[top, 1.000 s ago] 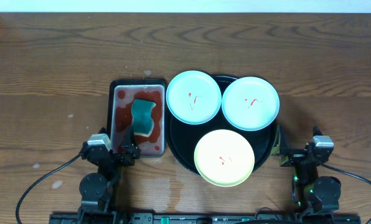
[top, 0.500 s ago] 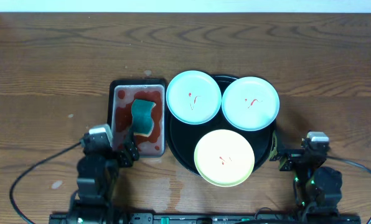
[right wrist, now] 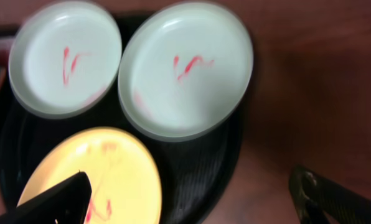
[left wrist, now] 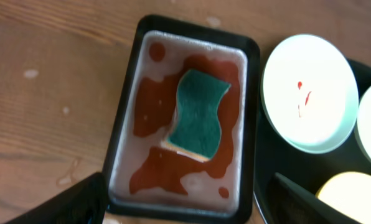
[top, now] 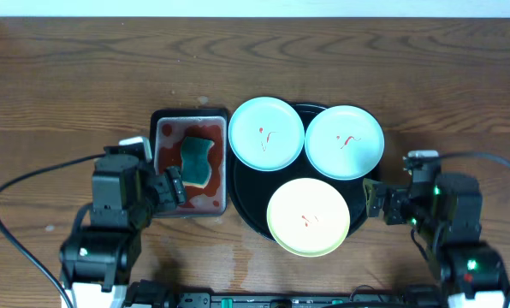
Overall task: Clean dirty plates on tray and stack at the side
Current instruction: 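Reach the left gripper into the basin and grasp the green sponge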
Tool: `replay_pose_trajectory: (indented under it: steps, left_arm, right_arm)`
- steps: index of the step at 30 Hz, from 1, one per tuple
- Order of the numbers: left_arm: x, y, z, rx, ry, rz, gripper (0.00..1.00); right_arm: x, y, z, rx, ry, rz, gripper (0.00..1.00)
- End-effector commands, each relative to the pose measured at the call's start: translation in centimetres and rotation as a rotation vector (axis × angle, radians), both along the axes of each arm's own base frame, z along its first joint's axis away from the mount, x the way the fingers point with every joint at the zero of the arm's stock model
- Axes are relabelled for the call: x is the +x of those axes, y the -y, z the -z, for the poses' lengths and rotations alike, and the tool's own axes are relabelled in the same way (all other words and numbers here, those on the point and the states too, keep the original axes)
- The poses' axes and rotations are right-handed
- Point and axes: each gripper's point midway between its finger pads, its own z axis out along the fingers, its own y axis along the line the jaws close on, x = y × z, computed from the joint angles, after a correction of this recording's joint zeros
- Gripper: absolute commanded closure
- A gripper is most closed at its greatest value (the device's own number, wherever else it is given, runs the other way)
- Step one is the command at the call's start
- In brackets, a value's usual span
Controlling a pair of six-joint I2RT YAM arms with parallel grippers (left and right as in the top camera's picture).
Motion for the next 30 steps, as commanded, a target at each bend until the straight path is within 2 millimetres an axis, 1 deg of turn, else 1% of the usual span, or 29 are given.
replay_pose_trajectory:
  steps: [1, 7, 10, 12, 14, 16, 19, 22, 24, 26, 30]
  left_arm:
    - [-0.2, 0.2, -0.6, -0.015, -0.030, 0.003, 0.18]
    - [-2.5, 0.0, 1.1, -0.032, -0.149, -0.034, 0.18]
    - [-2.6, 0.0, 1.1, -0.032, -0.152, -0.034, 0.18]
    - [-2.3, 0.0, 0.9, -0.034, -0.135, -0.034, 0.18]
    - [-1.7, 0.1, 0.5, -0.037, -0.106, -0.033, 0.18]
    - [-0.6, 0.1, -0.3, -0.042, -0.053, -0.032, 0.18]
    - [1.7, 0.3, -2.0, -0.038, 0.057, -0.014, 0.18]
    - [4.0, 0.5, -2.9, -0.022, 0.124, 0.009, 0.19]
    - [5.1, 0.6, -2.5, -0.011, 0.124, 0.021, 0.19]
    - [6.1, 0.9, -1.4, 0.003, 0.095, 0.037, 0.20]
    - [7.6, 1.6, 2.1, 0.013, -0.011, 0.058, 0.25]
  right_arm:
    - [0.8, -0.6, -2.1, -0.030, -0.033, -0.088, 0.01]
    - [1.2, -0.8, -3.7, -0.034, -0.130, -0.107, 0.01]
    - [1.6, -1.0, -4.2, -0.025, -0.121, -0.114, 0.01]
    - [1.9, -1.0, -4.5, -0.024, -0.103, -0.114, 0.01]
    - [2.1, -1.1, -4.6, -0.024, -0.093, -0.114, 0.01]
    - [2.2, -1.1, -4.7, -0.024, -0.088, -0.114, 0.01]
    - [2.2, -1.1, -4.7, -0.024, -0.087, -0.114, 0.01]
    - [2.2, -1.1, -4.7, -0.024, -0.088, -0.113, 0.01]
    - [2.2, -1.1, -4.7, -0.024, -0.088, -0.113, 0.01]
    - [2.2, -1.1, -4.7, -0.024, -0.088, -0.113, 0.01]
    - [2.2, -1.0, -4.7, -0.025, -0.088, -0.113, 0.01]
